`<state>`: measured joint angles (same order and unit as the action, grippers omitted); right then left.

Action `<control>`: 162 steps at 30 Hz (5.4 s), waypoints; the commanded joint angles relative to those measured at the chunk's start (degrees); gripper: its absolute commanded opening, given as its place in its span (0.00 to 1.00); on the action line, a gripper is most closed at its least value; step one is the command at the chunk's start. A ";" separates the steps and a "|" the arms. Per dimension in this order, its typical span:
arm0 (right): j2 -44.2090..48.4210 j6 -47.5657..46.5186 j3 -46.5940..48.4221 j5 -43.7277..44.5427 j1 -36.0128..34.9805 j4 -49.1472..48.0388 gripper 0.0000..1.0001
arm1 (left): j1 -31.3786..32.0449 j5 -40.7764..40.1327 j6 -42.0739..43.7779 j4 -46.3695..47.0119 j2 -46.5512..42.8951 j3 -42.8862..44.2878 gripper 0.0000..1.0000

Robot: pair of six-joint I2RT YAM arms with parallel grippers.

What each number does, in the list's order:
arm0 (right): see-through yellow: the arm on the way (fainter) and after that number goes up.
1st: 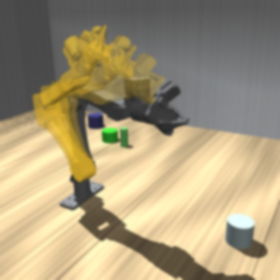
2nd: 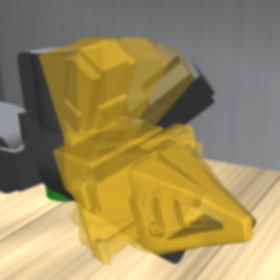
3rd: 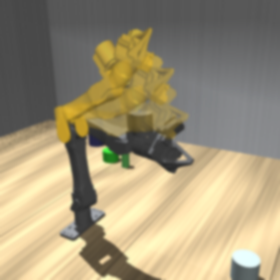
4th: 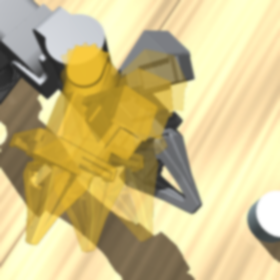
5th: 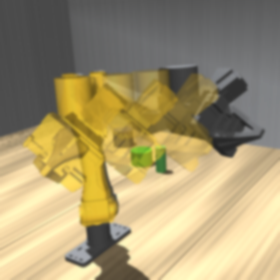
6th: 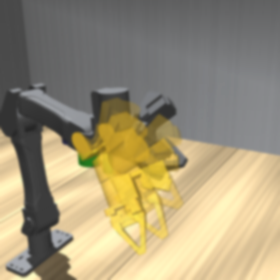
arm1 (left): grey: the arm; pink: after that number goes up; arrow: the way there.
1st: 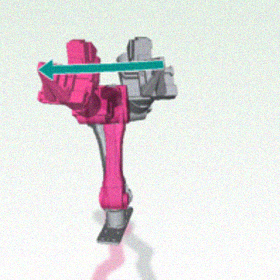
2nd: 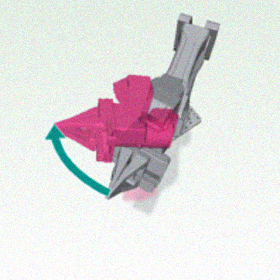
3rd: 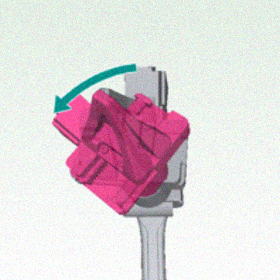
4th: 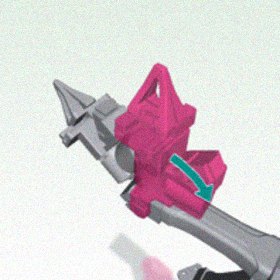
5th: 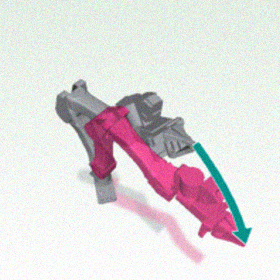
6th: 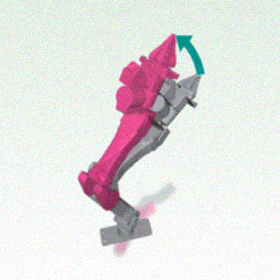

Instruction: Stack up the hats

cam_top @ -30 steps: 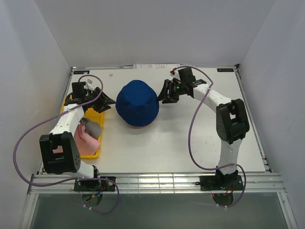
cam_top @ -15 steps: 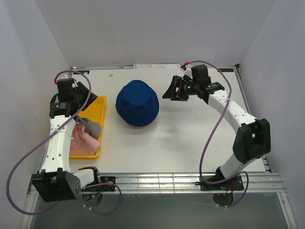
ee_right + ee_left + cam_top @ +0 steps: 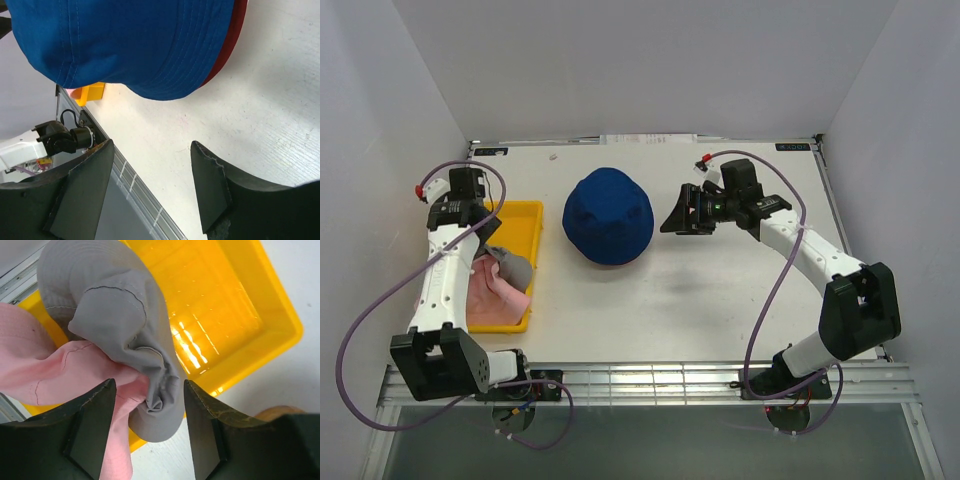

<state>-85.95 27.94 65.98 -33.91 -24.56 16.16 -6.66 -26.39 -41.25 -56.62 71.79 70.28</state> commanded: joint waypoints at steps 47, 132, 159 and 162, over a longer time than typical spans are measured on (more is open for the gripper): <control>-2.90 3.78 21.20 -2.47 0.03 -0.08 0.69 | -2.31 39.82 7.16 5.38 4.75 38.52 0.00; -13.80 6.16 26.93 13.96 -7.70 3.00 0.08 | 10.70 66.83 7.86 17.60 11.18 24.47 0.23; -12.66 5.37 18.84 10.97 -4.97 -1.05 0.08 | 8.86 45.29 0.66 18.21 2.22 8.92 0.52; -12.57 5.37 19.02 10.80 -4.89 -1.05 0.08 | 7.63 46.25 -1.37 19.88 0.81 4.26 0.50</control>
<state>-100.09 34.46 85.32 -22.55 -29.63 15.53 2.07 21.85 -39.55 -38.46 75.46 77.21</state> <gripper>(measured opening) 0.098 0.511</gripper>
